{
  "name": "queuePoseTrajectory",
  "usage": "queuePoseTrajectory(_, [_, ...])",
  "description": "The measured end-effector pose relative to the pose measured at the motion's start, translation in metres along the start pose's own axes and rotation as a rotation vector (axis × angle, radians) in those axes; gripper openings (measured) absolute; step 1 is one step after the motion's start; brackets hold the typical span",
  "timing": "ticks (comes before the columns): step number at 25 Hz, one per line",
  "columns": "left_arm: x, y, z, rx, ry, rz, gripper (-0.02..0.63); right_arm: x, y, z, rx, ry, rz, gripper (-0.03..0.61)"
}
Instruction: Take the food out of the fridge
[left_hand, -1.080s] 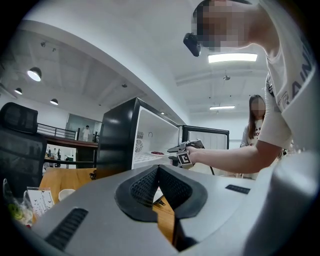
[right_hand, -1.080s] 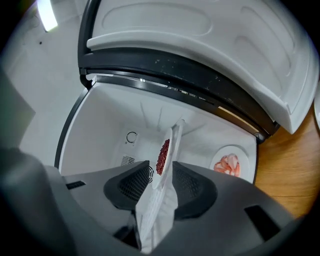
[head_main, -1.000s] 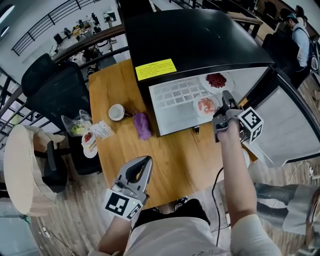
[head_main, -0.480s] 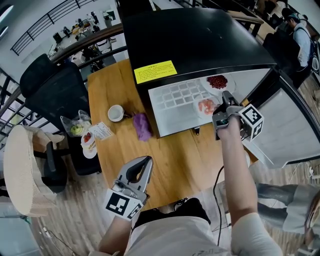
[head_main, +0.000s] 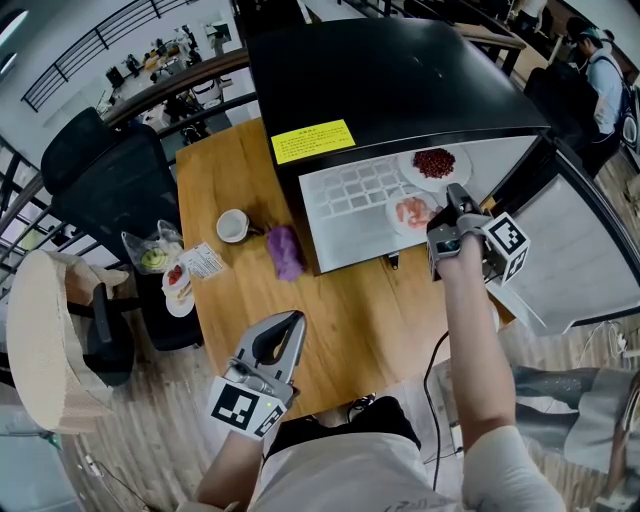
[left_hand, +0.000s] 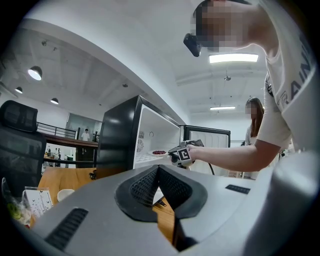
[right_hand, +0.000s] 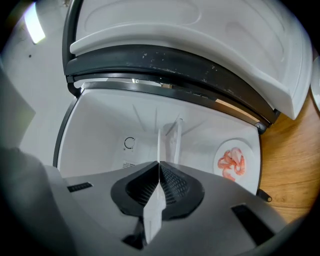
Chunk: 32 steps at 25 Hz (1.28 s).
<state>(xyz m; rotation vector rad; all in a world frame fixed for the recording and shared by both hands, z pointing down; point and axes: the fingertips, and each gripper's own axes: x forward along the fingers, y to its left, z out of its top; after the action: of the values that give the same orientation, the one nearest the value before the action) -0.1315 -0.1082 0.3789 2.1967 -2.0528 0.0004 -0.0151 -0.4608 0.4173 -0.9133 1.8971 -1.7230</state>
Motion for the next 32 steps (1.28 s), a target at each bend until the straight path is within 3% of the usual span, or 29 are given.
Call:
queuePoseTrajectory(10, [-0.003, -0.014, 0.004, 0.006, -0.016, -0.034, 0.008, -0.040, 0.013, -0.003, 0.010, 0.006, 0.064, 0.026])
queuePoseTrajectory(22, [-0.010, -0.046, 0.011, 0.024, -0.038, -0.142, 0.008, -0.143, 0.023, -0.035, -0.009, 0.040, 0.132, 0.028])
queuePoseTrajectory(32, [-0.023, -0.075, 0.005, 0.026, -0.015, -0.233, 0.008, -0.246, -0.039, -0.056, -0.020, 0.085, 0.094, 0.026])
